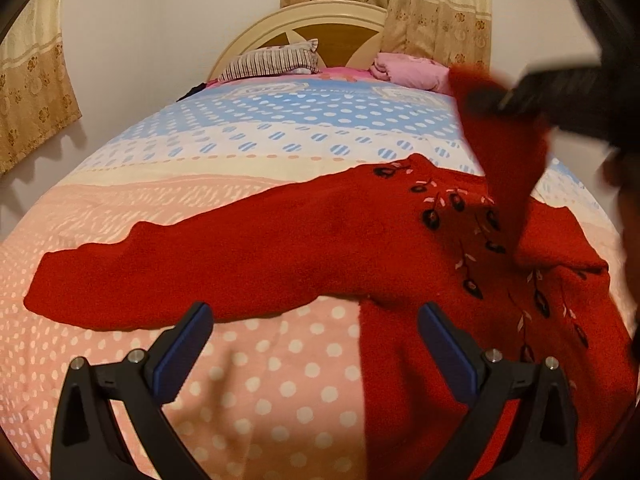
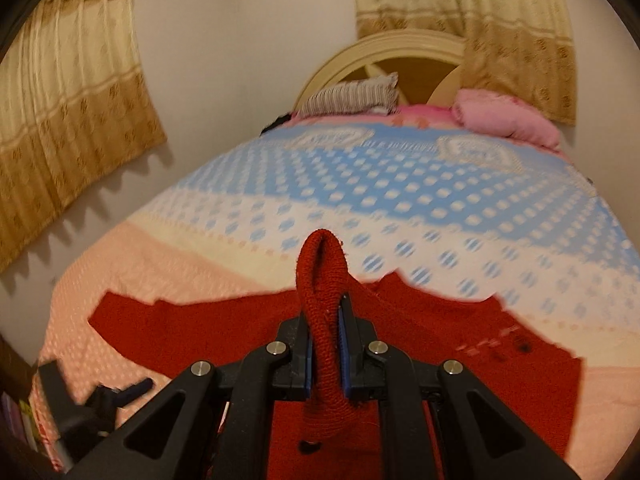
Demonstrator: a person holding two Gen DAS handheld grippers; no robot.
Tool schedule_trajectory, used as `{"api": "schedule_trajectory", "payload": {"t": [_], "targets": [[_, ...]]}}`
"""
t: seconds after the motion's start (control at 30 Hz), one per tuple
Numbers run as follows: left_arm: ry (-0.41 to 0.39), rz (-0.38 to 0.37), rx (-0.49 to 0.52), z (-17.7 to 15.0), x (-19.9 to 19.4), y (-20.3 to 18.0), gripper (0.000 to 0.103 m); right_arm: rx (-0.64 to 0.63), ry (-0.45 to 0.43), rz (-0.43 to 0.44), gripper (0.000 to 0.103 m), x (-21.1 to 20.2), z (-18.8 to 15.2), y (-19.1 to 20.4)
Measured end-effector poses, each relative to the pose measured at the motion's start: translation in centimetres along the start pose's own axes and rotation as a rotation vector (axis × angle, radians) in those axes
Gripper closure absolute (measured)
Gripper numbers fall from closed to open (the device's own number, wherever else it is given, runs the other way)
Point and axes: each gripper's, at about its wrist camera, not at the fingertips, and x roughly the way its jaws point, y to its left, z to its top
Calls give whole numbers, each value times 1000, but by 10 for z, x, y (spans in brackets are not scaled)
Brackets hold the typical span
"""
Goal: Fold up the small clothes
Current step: 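Fold the held sleeve across the cardigan body with the right gripper, release, then grasp the cuff of the other sleeve with the left gripper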
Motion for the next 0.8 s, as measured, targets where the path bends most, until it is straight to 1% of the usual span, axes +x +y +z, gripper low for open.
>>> {"api": "schedule_trajectory", "payload": {"t": [0.07, 0.1, 0.13, 0.17, 0.2, 0.23, 0.27, 0.3, 0.37, 0.4, 0.47, 0.53, 0.57, 0.63, 0.67, 0.7, 0.73, 0.77, 0.8], "targets": [[6, -1, 2, 0, -1, 3, 0, 15, 46, 68, 93, 28, -19, 1], [8, -1, 3, 0, -1, 4, 0, 21, 59, 68, 85, 34, -26, -1], [8, 1, 5, 0, -2, 6, 0, 31, 80, 60, 75, 41, -36, -3], [6, 3, 7, 0, -2, 7, 0, 42, 98, 74, 43, 43, -42, -6], [5, 2, 8, 0, -3, 8, 0, 55, 113, 97, 27, 41, -49, -9], [8, -3, 5, 0, -2, 9, 0, 71, 116, 122, 27, 36, -56, -14], [11, -14, 3, 1, -1, 10, 0, 69, 113, 122, 27, 29, -61, -20], [15, -24, 2, 2, 0, 10, 0, 52, 116, 99, 27, 23, -66, -22], [17, -37, 1, 7, 2, 6, 0, 18, 118, 23, 27, 6, -75, -36], [12, -56, -1, 10, 2, 3, 0, 15, 119, 5, 27, -1, -78, -44], [9, -92, -2, 19, 5, -4, 0, 33, 118, -28, 27, -22, -85, -64], [3, -122, 25, 29, 10, -14, 0, 56, 114, -75, 27, -38, -93, -86], [17, -146, 30, 35, 18, -19, 1, 71, 110, -107, 27, -46, -98, -97], [59, -169, 16, 44, 39, -26, 17, 110, 105, -154, 27, -58, -108, -116], [87, -181, 9, 46, 50, -29, 19, 135, 106, -168, 27, -63, -112, -124], [118, -179, 8, 47, 63, -31, 28, 165, 108, -175, 27, -68, -118, -132], [145, -155, 7, 47, 76, -34, 44, 188, 107, -174, 27, -73, -122, -138], [178, -142, -1, 45, 89, -34, 53, 206, 102, -176, 27, -77, -129, -144], [185, -155, -16, 44, 94, -33, 59, 215, 98, -180, 27, -81, -134, -147]]}}
